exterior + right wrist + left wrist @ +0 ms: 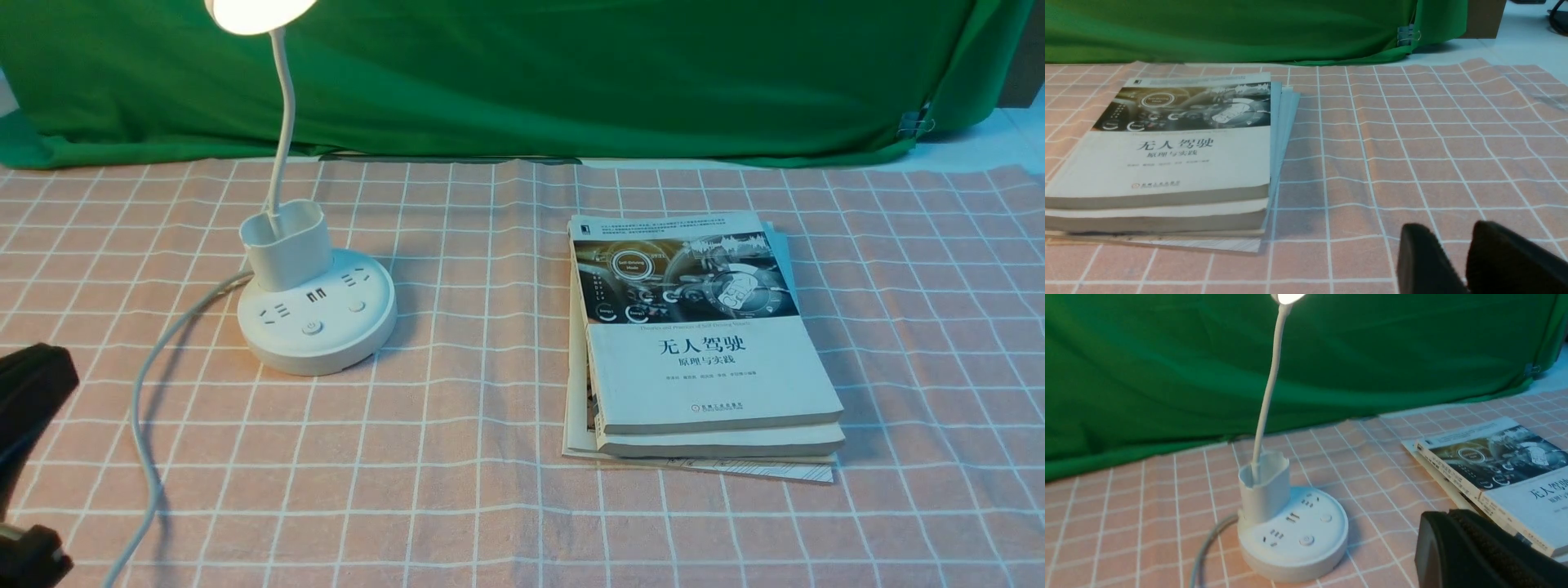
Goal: Turn on the table lamp on the pink coffee tablecloth with your hand.
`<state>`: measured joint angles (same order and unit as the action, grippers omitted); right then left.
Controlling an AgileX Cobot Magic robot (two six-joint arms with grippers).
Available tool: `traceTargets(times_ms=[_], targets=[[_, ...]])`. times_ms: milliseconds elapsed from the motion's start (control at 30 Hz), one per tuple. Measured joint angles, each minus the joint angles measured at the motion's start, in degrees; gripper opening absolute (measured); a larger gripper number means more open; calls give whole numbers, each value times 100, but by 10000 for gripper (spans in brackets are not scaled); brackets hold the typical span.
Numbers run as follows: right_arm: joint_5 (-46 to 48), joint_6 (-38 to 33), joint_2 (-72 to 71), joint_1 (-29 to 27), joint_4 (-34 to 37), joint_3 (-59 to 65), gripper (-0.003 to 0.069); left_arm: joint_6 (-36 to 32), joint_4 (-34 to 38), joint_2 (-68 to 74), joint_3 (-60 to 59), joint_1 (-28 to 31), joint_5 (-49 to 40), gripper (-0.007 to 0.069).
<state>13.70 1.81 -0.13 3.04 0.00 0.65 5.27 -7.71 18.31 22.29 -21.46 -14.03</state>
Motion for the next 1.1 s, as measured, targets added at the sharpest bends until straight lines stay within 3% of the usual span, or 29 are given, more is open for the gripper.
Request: traceTargets(times_ms=[233,400,533,733,867,1000,1100], targets=[[0,0,0,0,0,0,239,-670,53,-485,-13,0,409,21],[0,0,0,0,0,0,239,-705,97,-834,-17,0,-188,21],[0,0,0,0,0,0,239,-131,-147,-1094,-38,0,-1057,21],[1,0,0,0,0,0,239,578,-674,-1719,-471,202,-1111,21],[8,0,0,0,0,0,239,681,-597,-1825,-1095,902,-337,21],[3,0,0,0,0,0,239,631,60,-1825,-1769,1520,678,21],[8,0,-5,0,0,0,239,222,440,-1831,-2215,1883,1403,21]])
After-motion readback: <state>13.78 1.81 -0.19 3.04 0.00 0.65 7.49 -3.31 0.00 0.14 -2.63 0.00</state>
